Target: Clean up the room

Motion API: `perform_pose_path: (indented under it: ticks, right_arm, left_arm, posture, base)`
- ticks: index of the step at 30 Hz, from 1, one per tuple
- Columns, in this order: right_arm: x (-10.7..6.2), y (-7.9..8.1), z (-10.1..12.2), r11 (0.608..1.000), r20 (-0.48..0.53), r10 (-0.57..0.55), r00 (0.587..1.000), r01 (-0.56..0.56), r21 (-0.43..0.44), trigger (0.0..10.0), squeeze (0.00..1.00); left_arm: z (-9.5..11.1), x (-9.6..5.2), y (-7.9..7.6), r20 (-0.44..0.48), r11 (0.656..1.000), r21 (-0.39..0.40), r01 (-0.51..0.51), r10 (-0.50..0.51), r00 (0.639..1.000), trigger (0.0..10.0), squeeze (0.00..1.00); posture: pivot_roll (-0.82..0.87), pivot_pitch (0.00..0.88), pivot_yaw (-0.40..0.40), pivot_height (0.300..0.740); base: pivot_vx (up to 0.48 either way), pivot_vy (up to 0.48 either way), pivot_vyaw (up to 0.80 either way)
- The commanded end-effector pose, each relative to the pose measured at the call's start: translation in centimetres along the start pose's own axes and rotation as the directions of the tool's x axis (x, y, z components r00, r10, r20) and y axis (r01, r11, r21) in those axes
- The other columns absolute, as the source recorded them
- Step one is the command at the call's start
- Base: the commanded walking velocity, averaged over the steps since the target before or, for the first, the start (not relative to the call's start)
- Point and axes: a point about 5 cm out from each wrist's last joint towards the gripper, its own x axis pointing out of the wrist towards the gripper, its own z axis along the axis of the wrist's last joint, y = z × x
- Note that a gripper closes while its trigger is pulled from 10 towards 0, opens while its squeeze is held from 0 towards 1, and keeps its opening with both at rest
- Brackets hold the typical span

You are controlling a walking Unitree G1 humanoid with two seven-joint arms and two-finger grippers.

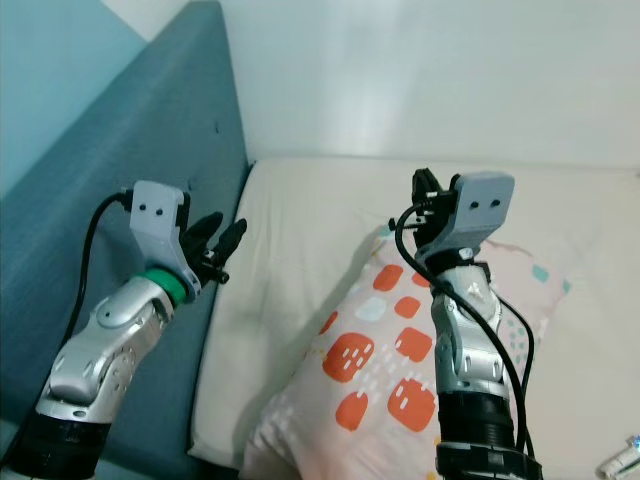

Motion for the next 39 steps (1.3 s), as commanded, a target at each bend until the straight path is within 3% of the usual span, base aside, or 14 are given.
perform_pose_path:
  ticks: [1,7,9,17,28,32,39]
  right_arm:
    - [-1.1,0.1,-1.8,0.999,-0.066,-0.008,0.998,0.010,0.036,10.0,0.00]
    - [-3.6,0.5,-5.1,0.999,-0.187,-0.004,0.982,0.013,0.047,10.0,0.00]
    - [-6.1,0.2,-7.8,0.997,-0.296,-0.021,0.955,0.043,0.067,10.0,0.00]
    - [-8.3,0.2,-10.1,0.995,-0.380,-0.028,0.924,0.061,0.076,10.0,0.00]
    - [-7.6,1.4,-10.1,0.993,-0.359,0.003,0.933,0.040,0.110,10.0,0.00]
    - [-7.4,1.4,-10.3,0.983,-0.357,-0.003,0.934,0.069,0.172,10.0,0.00]
    - [-7.3,1.2,-10.2,0.988,-0.355,0.003,0.935,0.052,0.145,10.0,0.00]
  left_arm:
    - [-1.5,-0.6,-0.1,-0.042,0.999,0.033,0.006,-0.004,0.999,10.0,0.00]
    - [-3.7,-1.9,-0.6,-0.091,0.994,0.098,0.044,-0.035,0.995,10.0,0.00]
    - [-6.0,-3.2,-0.9,-0.155,0.986,0.149,0.070,-0.047,0.987,10.0,0.00]
    - [-9.4,-4.5,-0.6,-0.245,0.984,0.177,0.034,0.010,0.969,10.0,0.00]
    - [-9.3,-3.5,-0.2,-0.231,0.989,0.144,-0.034,0.067,0.971,10.0,0.00]
    - [-9.4,-3.2,-0.2,-0.234,0.992,0.118,-0.042,0.069,0.970,10.0,0.00]
    - [-9.1,-2.8,-0.5,-0.222,0.993,0.112,-0.024,0.048,0.974,10.0,0.00]
  posture:
    - [-0.13,0.057,0.088,0.740]
    - [-0.13,0.044,0.076,0.740]
    - [-0.13,0.037,0.076,0.740]
    - [-0.14,0.028,0.083,0.740]
    - [-0.14,0.020,0.082,0.740]
    - [-0.13,0.017,0.081,0.740]
    - [-0.13,0.015,0.080,0.740]
  base:
    - [0.000,0.000,0.00]
    - [0.000,0.000,0.00]
    - [0.000,0.000,0.00]
    - [0.000,0.000,0.00]
    - [0.000,0.000,0.00]
    - [0.000,0.000,-0.80]
    - [0.000,0.000,-0.80]
